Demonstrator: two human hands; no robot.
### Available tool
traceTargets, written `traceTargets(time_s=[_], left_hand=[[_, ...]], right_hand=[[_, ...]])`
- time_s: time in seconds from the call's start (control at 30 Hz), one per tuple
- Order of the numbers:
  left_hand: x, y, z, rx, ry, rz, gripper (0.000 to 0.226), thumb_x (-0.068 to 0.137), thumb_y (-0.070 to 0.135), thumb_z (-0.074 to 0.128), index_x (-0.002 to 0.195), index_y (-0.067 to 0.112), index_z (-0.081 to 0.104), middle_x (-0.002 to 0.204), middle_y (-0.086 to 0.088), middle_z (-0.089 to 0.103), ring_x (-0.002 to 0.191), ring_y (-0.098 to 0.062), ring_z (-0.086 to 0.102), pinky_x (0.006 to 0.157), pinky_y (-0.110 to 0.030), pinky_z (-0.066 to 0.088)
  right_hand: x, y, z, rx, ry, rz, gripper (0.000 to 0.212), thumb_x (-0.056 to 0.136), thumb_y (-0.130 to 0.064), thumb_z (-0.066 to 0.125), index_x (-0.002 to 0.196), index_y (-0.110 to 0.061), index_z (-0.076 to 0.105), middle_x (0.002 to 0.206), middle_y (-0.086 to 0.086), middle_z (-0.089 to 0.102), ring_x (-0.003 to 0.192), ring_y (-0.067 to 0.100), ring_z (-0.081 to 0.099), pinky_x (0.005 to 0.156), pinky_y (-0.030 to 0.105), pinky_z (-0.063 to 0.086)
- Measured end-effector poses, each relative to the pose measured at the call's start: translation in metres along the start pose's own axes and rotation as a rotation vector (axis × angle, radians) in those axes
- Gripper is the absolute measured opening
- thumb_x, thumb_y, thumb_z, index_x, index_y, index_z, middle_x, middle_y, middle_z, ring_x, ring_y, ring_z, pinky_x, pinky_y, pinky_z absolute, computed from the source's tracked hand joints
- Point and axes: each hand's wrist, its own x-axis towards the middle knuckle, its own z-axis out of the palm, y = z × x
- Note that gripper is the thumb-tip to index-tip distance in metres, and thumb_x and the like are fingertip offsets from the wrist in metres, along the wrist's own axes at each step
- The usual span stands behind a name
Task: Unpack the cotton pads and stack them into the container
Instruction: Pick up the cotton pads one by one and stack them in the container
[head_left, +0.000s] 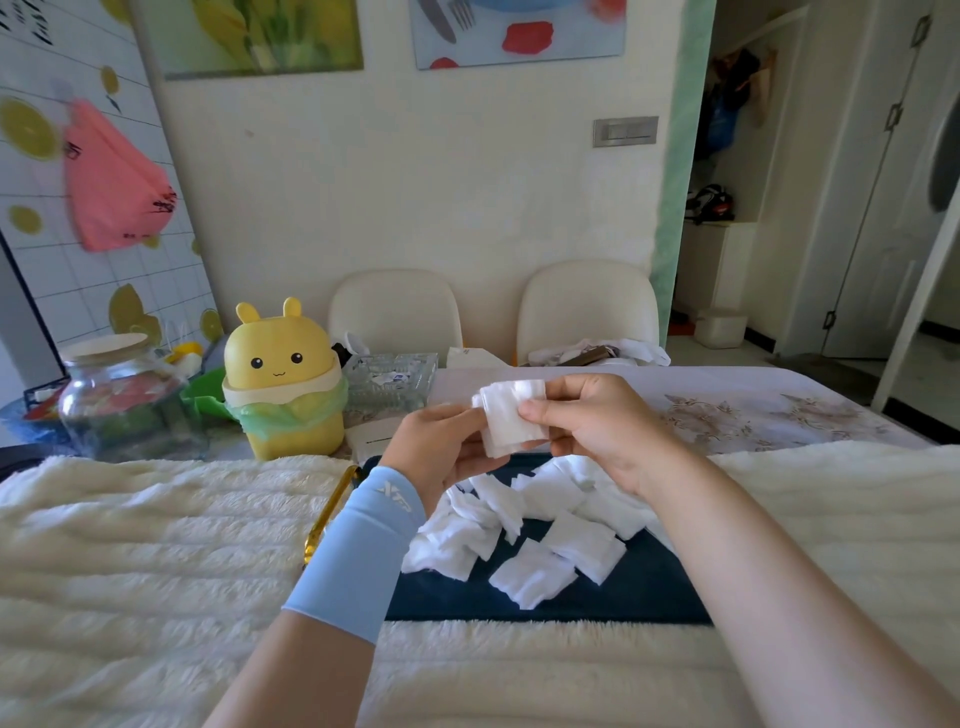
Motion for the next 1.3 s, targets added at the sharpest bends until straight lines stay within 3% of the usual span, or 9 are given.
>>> traceTargets(time_s=[0.1, 0.27, 0.37, 0.6, 0.77, 0.9, 0.97, 1.2, 1.3], left_hand=[[0.001, 0.000, 0.000, -0.043, -0.014, -0.014, 0.023, 0.100, 0.013, 0.054, 0.115, -0.002, 0.065, 0.103, -0.020, 0.074, 0.096, -0.030, 0.073, 0.077, -0.034, 0.061], [0.002, 0.003, 0.002, -0.092, -0.014, -0.025, 0.035, 0.099, 0.027, 0.057, 0.117, -0.001, 0.065, 0.103, -0.021, 0.074, 0.091, -0.029, 0.074, 0.074, -0.034, 0.061], [0.000, 0.002, 0.002, -0.035, -0.041, 0.022, 0.034, 0.095, 0.029, 0.063, 0.112, 0.000, 0.069, 0.103, -0.018, 0.075, 0.094, -0.026, 0.074, 0.078, -0.031, 0.060], [0.000, 0.001, -0.001, -0.177, -0.032, -0.026, 0.024, 0.096, 0.016, 0.061, 0.111, -0.001, 0.066, 0.107, -0.020, 0.073, 0.100, -0.031, 0.072, 0.078, -0.032, 0.062], [0.001, 0.000, -0.005, -0.187, 0.081, -0.038, 0.017, 0.094, 0.015, 0.065, 0.105, 0.002, 0.064, 0.104, -0.020, 0.074, 0.090, -0.031, 0.075, 0.069, -0.032, 0.063], [0.002, -0.002, -0.002, -0.081, 0.104, -0.007, 0.020, 0.093, 0.016, 0.067, 0.103, -0.001, 0.068, 0.101, -0.019, 0.075, 0.088, -0.029, 0.075, 0.071, -0.031, 0.062], [0.001, -0.002, 0.000, -0.039, 0.075, 0.005, 0.022, 0.094, 0.016, 0.065, 0.105, -0.003, 0.069, 0.101, -0.021, 0.074, 0.090, -0.028, 0.074, 0.073, -0.031, 0.062], [-0.004, 0.003, 0.004, -0.080, -0.037, 0.014, 0.025, 0.099, 0.016, 0.057, 0.113, -0.002, 0.068, 0.103, -0.020, 0.074, 0.096, -0.029, 0.073, 0.072, -0.029, 0.061], [-0.004, 0.003, 0.005, -0.076, -0.062, 0.007, 0.029, 0.100, 0.019, 0.056, 0.116, -0.003, 0.067, 0.105, -0.021, 0.074, 0.099, -0.032, 0.072, 0.073, -0.031, 0.061]], right_hand=[[0.000, -0.002, 0.000, -0.099, 0.054, -0.019, 0.011, 0.084, -0.009, 0.079, 0.092, -0.017, 0.077, 0.089, 0.005, 0.079, 0.080, 0.030, 0.075, 0.068, 0.033, 0.057], [-0.002, -0.007, 0.003, -0.253, 0.124, -0.057, 0.011, 0.082, -0.013, 0.080, 0.090, -0.019, 0.076, 0.080, -0.005, 0.076, 0.060, 0.001, 0.067, 0.054, 0.018, 0.051], [-0.005, -0.009, 0.003, -0.291, 0.130, -0.083, 0.009, 0.083, -0.017, 0.080, 0.089, -0.021, 0.077, 0.077, -0.004, 0.076, 0.054, -0.003, 0.064, 0.050, 0.014, 0.047], [-0.003, -0.009, 0.000, 0.011, 0.079, -0.003, 0.010, 0.092, -0.025, 0.072, 0.099, -0.021, 0.078, 0.081, -0.004, 0.077, 0.062, 0.008, 0.069, 0.059, 0.024, 0.052], [0.001, -0.008, -0.009, -0.047, 0.395, -0.106, 0.010, 0.093, -0.026, 0.072, 0.083, -0.021, 0.075, 0.062, -0.003, 0.061, 0.051, 0.007, 0.060, 0.055, 0.024, 0.046], [-0.007, -0.021, -0.006, 0.088, 0.107, -0.126, 0.006, 0.092, -0.021, 0.073, 0.092, -0.014, 0.074, 0.057, -0.005, 0.060, 0.052, 0.011, 0.056, 0.043, 0.018, 0.034], [-0.009, -0.021, 0.001, -0.017, 0.047, -0.119, 0.008, 0.090, -0.022, 0.074, 0.093, -0.015, 0.075, 0.058, -0.004, 0.062, 0.049, 0.009, 0.054, 0.045, 0.018, 0.035], [-0.007, -0.009, 0.008, -0.213, 0.159, -0.134, 0.007, 0.085, -0.024, 0.079, 0.088, -0.018, 0.077, 0.069, -0.001, 0.070, 0.048, 0.004, 0.057, 0.052, 0.016, 0.045], [-0.005, -0.007, 0.011, -0.263, 0.201, -0.132, 0.007, 0.083, -0.028, 0.081, 0.086, -0.023, 0.076, 0.079, -0.011, 0.073, 0.065, 0.000, 0.065, 0.065, 0.021, 0.051]])
